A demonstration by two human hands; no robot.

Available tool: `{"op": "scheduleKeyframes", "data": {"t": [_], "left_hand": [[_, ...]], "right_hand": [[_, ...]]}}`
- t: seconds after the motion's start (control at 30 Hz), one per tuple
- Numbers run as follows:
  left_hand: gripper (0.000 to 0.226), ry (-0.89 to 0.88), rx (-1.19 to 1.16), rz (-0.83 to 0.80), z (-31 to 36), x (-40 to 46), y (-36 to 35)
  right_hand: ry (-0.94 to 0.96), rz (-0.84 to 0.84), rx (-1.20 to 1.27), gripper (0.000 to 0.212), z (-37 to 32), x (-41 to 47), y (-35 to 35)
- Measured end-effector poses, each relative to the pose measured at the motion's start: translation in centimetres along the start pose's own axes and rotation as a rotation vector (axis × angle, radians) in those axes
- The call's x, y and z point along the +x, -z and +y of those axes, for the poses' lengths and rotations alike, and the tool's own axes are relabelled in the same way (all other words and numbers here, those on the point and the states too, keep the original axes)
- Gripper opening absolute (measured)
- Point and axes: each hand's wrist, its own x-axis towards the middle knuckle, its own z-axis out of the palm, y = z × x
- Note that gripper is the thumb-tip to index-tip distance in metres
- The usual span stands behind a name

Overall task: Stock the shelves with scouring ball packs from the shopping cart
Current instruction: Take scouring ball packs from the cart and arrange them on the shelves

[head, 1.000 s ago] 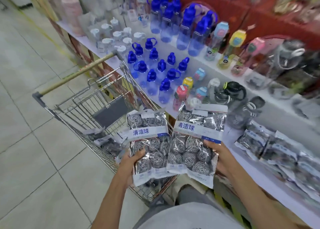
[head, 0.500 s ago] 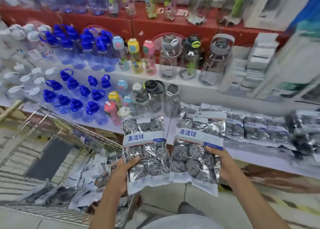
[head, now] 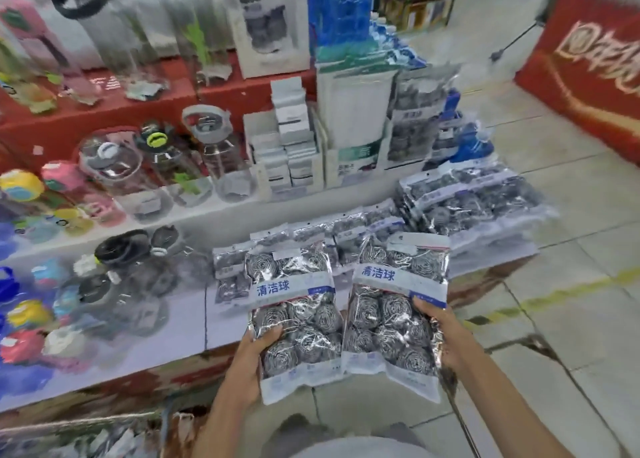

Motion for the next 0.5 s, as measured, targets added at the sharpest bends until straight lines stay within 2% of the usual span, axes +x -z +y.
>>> {"op": "scheduleKeyframes", "data": {"t": [0.1, 0.17, 0.23, 0.3, 0.5], "left_hand": [[0.097, 0.003, 0.096, -0.01, -0.2, 1.8, -5.0], [0.091, 0.022, 0.137, -0.026, -0.3, 3.1, -8.1], [0.071, 0.04, 0.15, -0.061, -0.5, 4.7, -10.9], [0.062, 0.068, 0.125, -0.112, -0.8, 6.3, -13.6], [0.073, 0.104, 0.164, -0.13, -1.5, 10.8, -21.8]], "right_hand": [[-0.024, 0.051, 0.085, 0.065, -1.4, 0.8, 4.3], [-0.047, 0.106, 0.103, 0.066, -2.2, 1.6, 7.0], [-0.069, 0.142, 0.151, 0.057, -2.8, 2.6, 9.7], [-0.063, 0.17, 0.21, 0.048, -3.5, 3.6, 12.0], [-0.017, 0.219, 0.197, 0.053, -7.0, 7.4, 17.7]]}}
